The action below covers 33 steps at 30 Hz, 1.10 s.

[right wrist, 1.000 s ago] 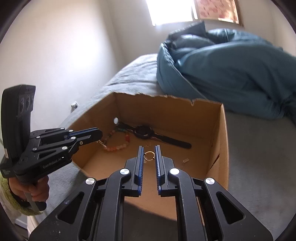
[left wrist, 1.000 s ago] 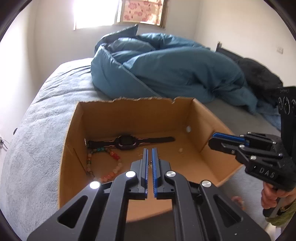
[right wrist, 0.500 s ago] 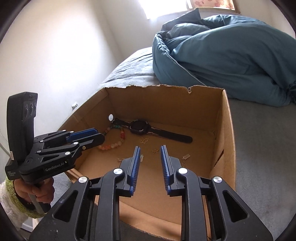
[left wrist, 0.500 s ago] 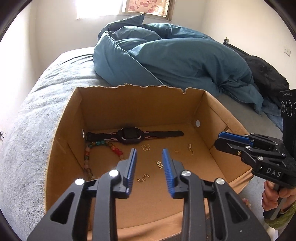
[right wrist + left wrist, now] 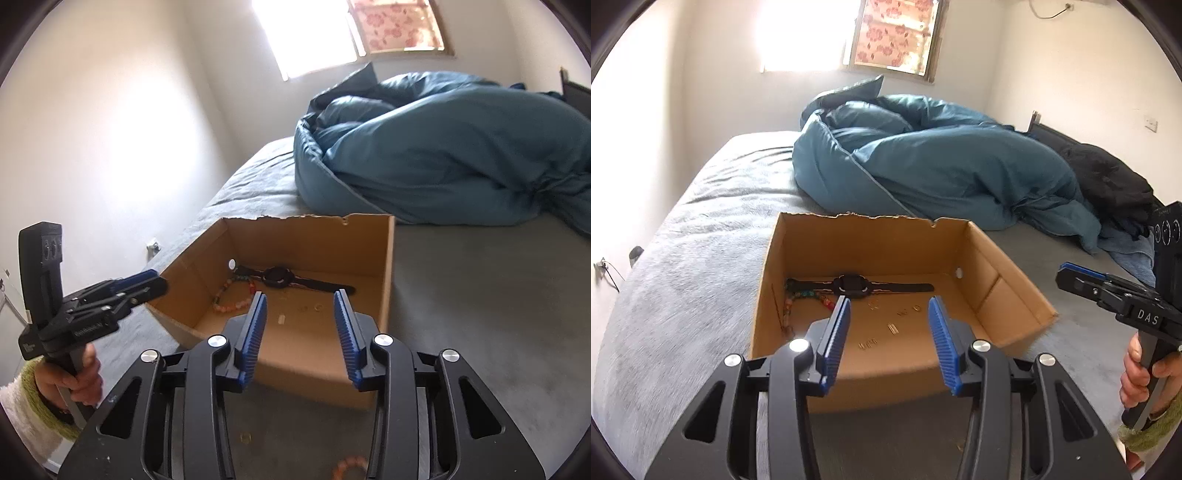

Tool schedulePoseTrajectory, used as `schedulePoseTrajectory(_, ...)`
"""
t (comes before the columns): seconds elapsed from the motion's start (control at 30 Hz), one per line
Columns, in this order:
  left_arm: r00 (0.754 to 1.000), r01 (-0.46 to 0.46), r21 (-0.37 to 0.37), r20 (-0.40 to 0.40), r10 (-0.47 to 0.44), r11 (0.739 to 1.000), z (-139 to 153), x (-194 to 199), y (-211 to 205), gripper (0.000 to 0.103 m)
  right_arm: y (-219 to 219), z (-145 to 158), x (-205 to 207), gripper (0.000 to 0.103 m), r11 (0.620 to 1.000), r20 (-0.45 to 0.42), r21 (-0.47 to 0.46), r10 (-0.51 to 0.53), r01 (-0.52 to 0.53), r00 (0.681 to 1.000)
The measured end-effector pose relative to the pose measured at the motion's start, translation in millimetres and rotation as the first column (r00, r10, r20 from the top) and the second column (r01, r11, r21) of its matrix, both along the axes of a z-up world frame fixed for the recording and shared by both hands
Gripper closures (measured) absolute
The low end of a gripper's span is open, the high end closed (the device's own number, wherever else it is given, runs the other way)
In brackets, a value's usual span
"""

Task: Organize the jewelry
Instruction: 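Withdraw both grippers from the box toward the bead bracelet and hoop ring, then close the right gripper on the pink bead bracelet while the left closes on a gold hoop ring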

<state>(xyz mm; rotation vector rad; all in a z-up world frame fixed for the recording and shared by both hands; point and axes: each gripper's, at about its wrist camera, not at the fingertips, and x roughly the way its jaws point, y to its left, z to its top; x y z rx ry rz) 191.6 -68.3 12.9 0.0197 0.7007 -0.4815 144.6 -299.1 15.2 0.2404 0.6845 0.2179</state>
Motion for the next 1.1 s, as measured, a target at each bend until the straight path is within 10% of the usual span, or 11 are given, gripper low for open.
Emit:
schedulePoseTrajectory(0.47, 0.997, 0.075, 0.028, -0.012, -0.074, 0.997, -24.4, -85.1, -9.2, 0.058, -14.9, -30.3, -102.0, 0.061, 0.994, -0.040, -0.077, -0.086, 0.082, 0.996)
schedulePoseTrajectory(1.1, 0.981, 0.180, 0.080, -0.082, -0.173, 0.981, -99.2, -98.8, -47.4, 0.058, -11.6, -97.7, -106.6, 0.076, 0.990, -0.152, -0.083, -0.128, 0.116, 0.980)
